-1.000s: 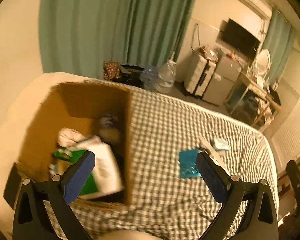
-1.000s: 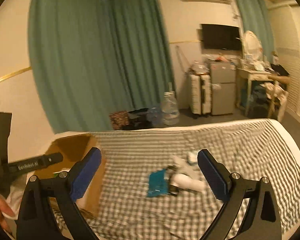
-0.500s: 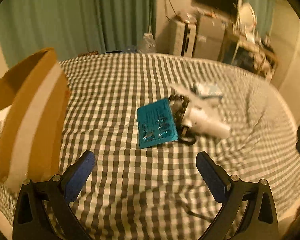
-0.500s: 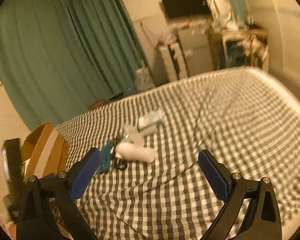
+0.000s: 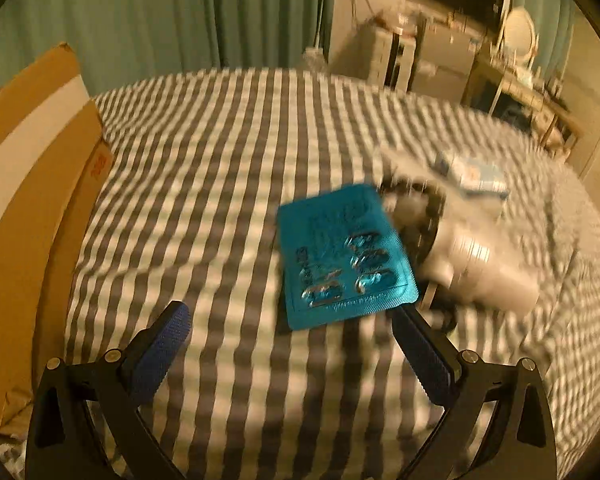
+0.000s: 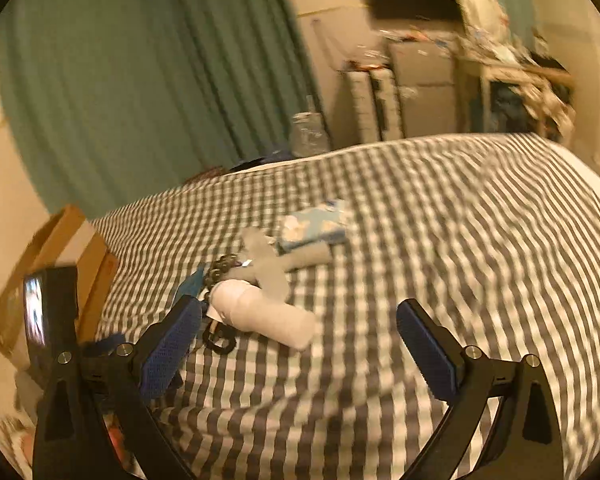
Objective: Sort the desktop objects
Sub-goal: 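Grasp the teal blister pack with the left gripper while the right grasps the white bottle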
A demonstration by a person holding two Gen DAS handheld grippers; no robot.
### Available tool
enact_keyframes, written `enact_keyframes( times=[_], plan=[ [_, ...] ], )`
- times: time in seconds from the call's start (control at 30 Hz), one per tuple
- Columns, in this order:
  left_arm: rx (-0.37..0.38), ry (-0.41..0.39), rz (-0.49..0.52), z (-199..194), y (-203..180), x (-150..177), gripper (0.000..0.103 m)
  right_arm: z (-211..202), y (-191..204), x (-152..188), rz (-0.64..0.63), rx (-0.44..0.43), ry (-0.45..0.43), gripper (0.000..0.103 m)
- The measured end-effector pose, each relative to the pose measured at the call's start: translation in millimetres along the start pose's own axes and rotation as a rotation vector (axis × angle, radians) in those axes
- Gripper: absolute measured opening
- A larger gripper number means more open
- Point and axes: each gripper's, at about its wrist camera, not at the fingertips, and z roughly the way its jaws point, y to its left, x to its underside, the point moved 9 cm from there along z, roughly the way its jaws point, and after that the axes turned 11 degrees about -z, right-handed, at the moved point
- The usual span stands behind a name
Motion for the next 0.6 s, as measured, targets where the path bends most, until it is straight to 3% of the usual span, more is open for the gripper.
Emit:
enact_keyframes(
  times=[0.17,0.3,0.43,0.5,0.53,0.6],
  plan=[
    [0.082,-0.015,-0.044,5,-6,-12,0.103,31,5,4,0.040,-0.128,0.038,0.098],
    [0.111,-0.029,-0.024,16,-13,-21,0.103,53,2,5,0.023,-0.150,0.068,0.098],
    [0.132,0.019,-0.054,40,-9,-25,0.103,70,2,9,0.049,-0.184,0.103,0.096],
    [0.129,0.062,-0.075,51,-2,-23,0.103,79,7,17,0.053,-0.223,0.146,0.086],
    [0.134,0.060,-0.074,51,-1,-23,0.102,83,11,23,0.053,-0.249,0.175,0.075],
    [0.143,0.049,-0.073,46,-1,-24,0.098,84,18,30,0.038,-0.262,0.195,0.071]
  ],
)
